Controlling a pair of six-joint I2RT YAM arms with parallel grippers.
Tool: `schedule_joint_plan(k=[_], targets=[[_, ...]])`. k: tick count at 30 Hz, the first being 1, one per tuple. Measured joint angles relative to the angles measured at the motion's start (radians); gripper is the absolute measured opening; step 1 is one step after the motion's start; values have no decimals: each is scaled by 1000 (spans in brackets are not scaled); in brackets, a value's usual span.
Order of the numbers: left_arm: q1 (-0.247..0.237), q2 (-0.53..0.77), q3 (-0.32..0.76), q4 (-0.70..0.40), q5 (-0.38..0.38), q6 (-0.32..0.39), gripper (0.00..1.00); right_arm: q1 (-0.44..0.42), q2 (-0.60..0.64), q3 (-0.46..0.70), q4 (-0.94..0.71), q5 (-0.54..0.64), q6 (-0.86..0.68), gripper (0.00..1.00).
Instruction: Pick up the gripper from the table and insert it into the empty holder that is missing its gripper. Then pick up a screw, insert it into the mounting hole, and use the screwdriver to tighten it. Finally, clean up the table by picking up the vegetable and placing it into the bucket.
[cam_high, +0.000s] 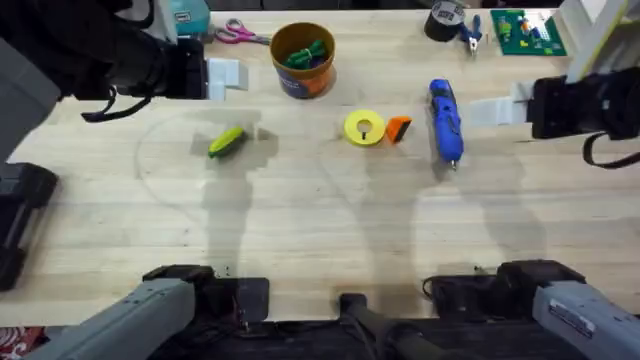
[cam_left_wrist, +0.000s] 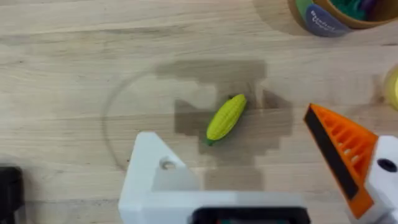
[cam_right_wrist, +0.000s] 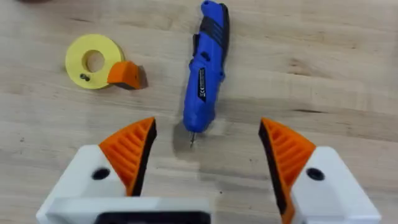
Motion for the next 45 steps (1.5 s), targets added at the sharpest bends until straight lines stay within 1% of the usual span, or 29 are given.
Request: schedule_joint_plan(k=[2, 3, 8, 11, 15, 17, 20, 24, 28, 31, 33, 37, 38, 40, 42, 43, 44, 45], targets=[[0, 0, 0, -6, 1, 28, 985, 0, 1, 0, 0, 0, 0, 995], [0, 0, 1, -16, 6, 64, 985, 0, 1, 0, 0, 0, 0, 996], [4, 20, 3, -110, 35, 311, 985, 0, 1, 0, 0, 0, 0, 996], [18, 85, 5, -149, 62, 437, 983, 0, 1, 0, 0, 0, 0, 995], [38, 200, 5, -151, 83, 541, 984, 0, 1, 0, 0, 0, 0, 996], [43, 259, 5, -150, 81, 580, 984, 0, 1, 0, 0, 0, 0, 995], [45, 340, 5, -123, 77, 615, 985, 0, 1, 0, 0, 0, 0, 995], [45, 425, 5, -88, 72, 636, 997, 0, 1, 0, 0, 0, 0, 995], [46, 495, 5, -48, 50, 644, 993, 0, 1, 0, 0, 0, 0, 996], [53, 529, 5, -19, 32, 646, 968, 0, 1, 0, 0, 0, 0, 995], [60, 537, 6, -16, 34, 647, 925, 0, 1, 0, 0, 0, 0, 996], [64, 537, 8, 2, 29, 651, 792, 0, 1, 0, 0, 0, 0, 996], [64, 536, 8, 5, 28, 651, 715, 0, 1, 0, 0, 0, 0, 996], [64, 537, 8, 8, 25, 655, 510, 0, 1, 0, 0, 0, 0, 995], [64, 537, 8, 10, 24, 657, 339, 0, 1, 0, 1, 0, 0, 996], [64, 536, 8, 11, 23, 657, 236, 0, 1, 0, 0, 0, 0, 995], [64, 536, 8, 11, 22, 659, 95, 0, 1, 0, 0, 0, 0, 995], [64, 536, 8, 11, 21, 661, 26, 0, 1, 0, 1, 0, 0, 996]])
